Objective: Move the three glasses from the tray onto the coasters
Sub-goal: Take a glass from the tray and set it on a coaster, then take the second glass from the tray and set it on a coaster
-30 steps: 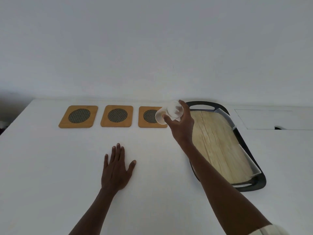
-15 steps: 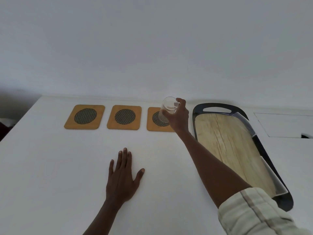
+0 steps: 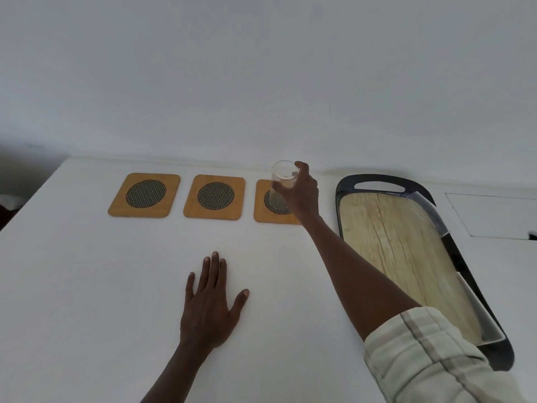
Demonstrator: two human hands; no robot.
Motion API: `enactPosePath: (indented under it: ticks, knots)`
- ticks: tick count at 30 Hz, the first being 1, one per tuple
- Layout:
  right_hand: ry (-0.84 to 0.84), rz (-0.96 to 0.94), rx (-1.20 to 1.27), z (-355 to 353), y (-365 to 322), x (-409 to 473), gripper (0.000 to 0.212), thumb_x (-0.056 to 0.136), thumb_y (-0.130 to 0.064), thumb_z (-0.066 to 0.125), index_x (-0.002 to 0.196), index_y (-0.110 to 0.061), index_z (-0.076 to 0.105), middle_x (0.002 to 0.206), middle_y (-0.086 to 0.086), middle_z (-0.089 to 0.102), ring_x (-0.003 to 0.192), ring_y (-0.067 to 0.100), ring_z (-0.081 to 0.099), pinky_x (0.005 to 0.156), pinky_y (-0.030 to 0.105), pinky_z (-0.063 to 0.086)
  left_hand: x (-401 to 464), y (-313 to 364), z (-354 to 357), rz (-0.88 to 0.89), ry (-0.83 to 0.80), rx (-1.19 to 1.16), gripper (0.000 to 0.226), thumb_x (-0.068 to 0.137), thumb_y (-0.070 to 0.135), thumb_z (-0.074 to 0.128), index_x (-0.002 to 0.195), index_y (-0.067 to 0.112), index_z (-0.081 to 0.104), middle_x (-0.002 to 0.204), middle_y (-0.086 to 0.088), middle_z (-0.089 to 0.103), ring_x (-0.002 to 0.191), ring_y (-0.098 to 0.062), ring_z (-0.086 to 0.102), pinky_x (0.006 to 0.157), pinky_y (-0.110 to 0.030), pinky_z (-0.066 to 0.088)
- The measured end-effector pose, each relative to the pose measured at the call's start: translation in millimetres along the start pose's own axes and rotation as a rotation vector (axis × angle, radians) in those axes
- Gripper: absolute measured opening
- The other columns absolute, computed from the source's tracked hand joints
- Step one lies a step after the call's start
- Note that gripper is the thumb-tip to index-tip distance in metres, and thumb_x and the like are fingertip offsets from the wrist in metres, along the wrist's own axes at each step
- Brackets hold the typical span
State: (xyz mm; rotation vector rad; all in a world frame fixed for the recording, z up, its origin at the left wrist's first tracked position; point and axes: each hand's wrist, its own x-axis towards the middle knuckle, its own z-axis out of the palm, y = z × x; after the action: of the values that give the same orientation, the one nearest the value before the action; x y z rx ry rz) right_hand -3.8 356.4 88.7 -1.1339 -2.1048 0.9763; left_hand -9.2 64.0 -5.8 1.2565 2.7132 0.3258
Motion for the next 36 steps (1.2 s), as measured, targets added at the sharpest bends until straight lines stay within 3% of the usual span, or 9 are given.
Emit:
enactPosePath:
  ticks: [7, 11, 13, 24, 29, 36]
  knots:
    - [-0.004, 0.0, -0.009, -1.1, -4.8, -4.2, 0.081, 0.077, -0.039, 0.08, 0.14, -0.011, 0.038, 0.13, 0.013, 0.06, 0.12, 0.032, 0.056, 0.09, 0.034, 0.042, -0.9, -0.1, -1.1, 0.003, -0.004, -0.01, 0.087, 0.091, 0.072, 0.01, 0.157, 0.016, -0.006, 0.166, 0.0, -0.015, 0.153, -0.015, -0.014, 0.126, -0.045, 0.001]
    - [-0.053, 0.031, 0.001, -6.1, -11.8, -9.0, 0.1, 0.082, -0.053, 0.072, 0.153, -0.007, 0.018, 0.148, 0.019, 0.045, 0.136, 0.035, 0.043, 0.105, 0.043, 0.039, 2.2, -0.9, -2.0, 0.023, 0.001, -0.012, 0.087, 0.092, 0.071, 0.012, 0.157, 0.016, -0.002, 0.166, 0.0, -0.012, 0.153, -0.015, -0.012, 0.126, -0.045, 0.002]
    - [-0.042, 0.042, 0.035, -12.7, -12.2, -13.6, 0.098, 0.087, -0.058, 0.064, 0.154, -0.007, 0.014, 0.153, 0.02, 0.038, 0.14, 0.035, 0.038, 0.109, 0.044, 0.035, 7.1, -1.6, -3.4, 0.044, 0.005, -0.025, 0.086, 0.092, 0.071, 0.014, 0.158, 0.016, 0.002, 0.166, -0.001, -0.009, 0.153, -0.015, -0.009, 0.126, -0.047, 0.003]
    - [0.13, -0.019, 0.007, -78.9, 20.7, -83.8, 0.064, 0.098, -0.044, 0.054, 0.144, -0.004, 0.036, 0.143, 0.016, 0.05, 0.131, 0.028, 0.049, 0.099, 0.03, 0.038, 9.7, -1.0, -7.2, 0.058, -0.022, -0.004, 0.089, 0.09, 0.071, 0.01, 0.158, 0.014, 0.0, 0.167, -0.003, -0.01, 0.154, -0.018, -0.009, 0.125, -0.048, 0.004]
    - [0.151, 0.013, -0.038, -108.7, 32.8, -123.0, 0.056, 0.099, -0.038, 0.054, 0.141, -0.004, 0.041, 0.142, 0.015, 0.054, 0.13, 0.03, 0.051, 0.105, 0.043, 0.044, 8.4, 1.8, -11.1, 0.054, -0.055, 0.007, 0.088, 0.091, 0.07, 0.01, 0.157, 0.013, -0.002, 0.167, -0.005, -0.011, 0.154, -0.02, -0.011, 0.125, -0.049, 0.001]
    - [0.145, 0.038, -0.106, -144.1, 51.7, -161.4, 0.042, 0.095, -0.024, 0.06, 0.132, -0.006, 0.053, 0.131, 0.012, 0.061, 0.123, 0.028, 0.056, 0.098, 0.033, 0.042, -4.0, 29.4, -12.6, 0.03, -0.093, -0.084, 0.083, 0.098, 0.058, 0.027, 0.156, 0.007, -0.002, 0.167, -0.008, -0.008, 0.154, -0.021, -0.009, 0.126, -0.048, 0.001]
